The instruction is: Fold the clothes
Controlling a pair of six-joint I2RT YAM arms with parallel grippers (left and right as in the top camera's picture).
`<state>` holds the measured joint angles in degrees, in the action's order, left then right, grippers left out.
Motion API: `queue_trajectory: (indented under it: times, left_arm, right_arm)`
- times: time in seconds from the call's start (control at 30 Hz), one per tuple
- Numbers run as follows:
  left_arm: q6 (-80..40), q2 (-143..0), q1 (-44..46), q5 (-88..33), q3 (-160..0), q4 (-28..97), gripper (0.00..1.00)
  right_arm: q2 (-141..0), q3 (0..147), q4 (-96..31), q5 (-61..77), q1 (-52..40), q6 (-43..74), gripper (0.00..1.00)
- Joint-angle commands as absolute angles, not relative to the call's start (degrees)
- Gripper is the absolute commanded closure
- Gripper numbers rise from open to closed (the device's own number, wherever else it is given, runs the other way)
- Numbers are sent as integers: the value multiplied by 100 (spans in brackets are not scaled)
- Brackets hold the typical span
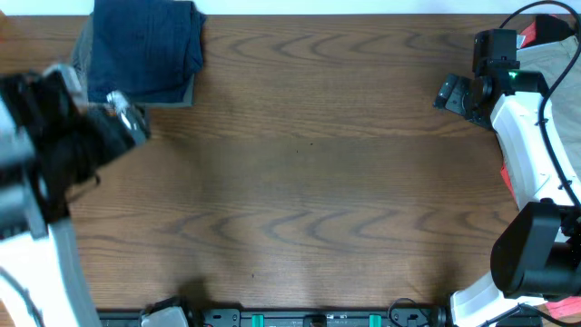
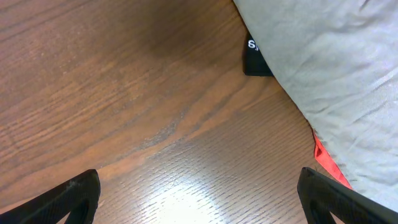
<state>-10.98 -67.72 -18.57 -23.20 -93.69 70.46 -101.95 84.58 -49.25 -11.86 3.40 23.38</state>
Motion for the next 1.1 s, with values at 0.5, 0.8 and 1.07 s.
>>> queue_trajectory:
  times: [0.5, 0.8, 1.07]
  left_arm:
    - [-1210, -4217, -1850, -3251, -7367, 8464, 2]
    - [-1210, -4222, -1850, -3166, -7367, 8549, 2]
    - [-1197, -4204, -1059, -2808, -7185, 8302, 2]
  right_arm:
    - [-10068, 8468, -4930, -1262, 298, 2265, 1]
    - [-10068, 8468, -4928, -1262, 298, 2263, 1]
    - [-10068, 8468, -4930, -1262, 298, 2265, 1]
